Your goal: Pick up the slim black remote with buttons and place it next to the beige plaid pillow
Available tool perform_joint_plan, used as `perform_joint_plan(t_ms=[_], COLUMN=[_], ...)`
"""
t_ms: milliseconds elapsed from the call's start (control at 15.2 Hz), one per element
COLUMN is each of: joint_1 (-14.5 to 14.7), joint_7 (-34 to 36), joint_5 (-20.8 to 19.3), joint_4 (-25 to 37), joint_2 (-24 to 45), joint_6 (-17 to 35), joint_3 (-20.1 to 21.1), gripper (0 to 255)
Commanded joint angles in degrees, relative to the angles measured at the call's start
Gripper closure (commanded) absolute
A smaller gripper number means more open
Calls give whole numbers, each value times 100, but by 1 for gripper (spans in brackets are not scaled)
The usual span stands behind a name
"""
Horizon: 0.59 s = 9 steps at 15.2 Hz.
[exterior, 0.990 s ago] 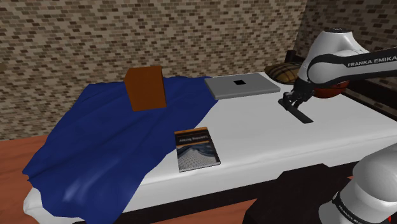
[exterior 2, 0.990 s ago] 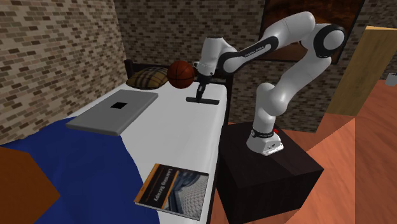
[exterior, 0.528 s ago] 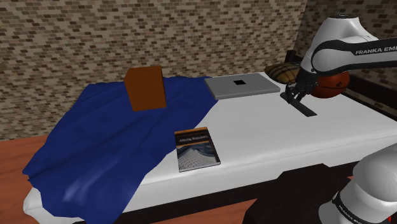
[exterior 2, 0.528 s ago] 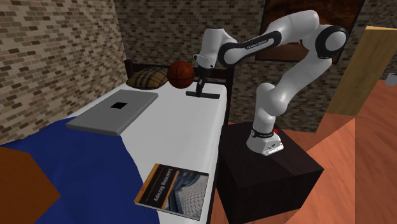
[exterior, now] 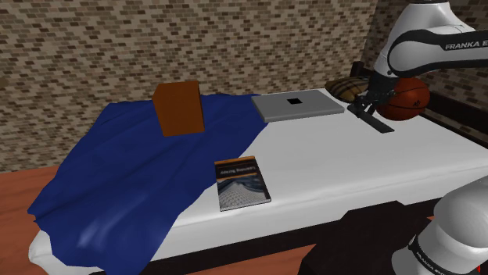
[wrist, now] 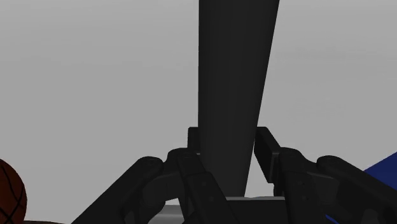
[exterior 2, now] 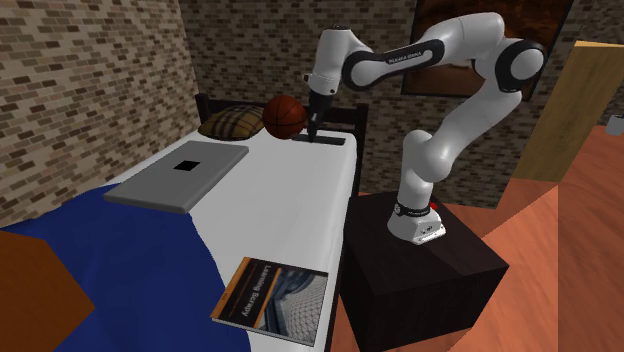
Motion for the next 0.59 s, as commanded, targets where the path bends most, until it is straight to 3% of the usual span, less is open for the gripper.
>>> perform_joint_plan(t_ms=[0,528], joint_1=[-60,-201], joint_7=[-179,-1089], joint_5=[-62,-108], joint_4=[173,1299], joint_2=[248,1694], joint_6=[87,479], joint_3=[-167,-975], gripper=[255,255])
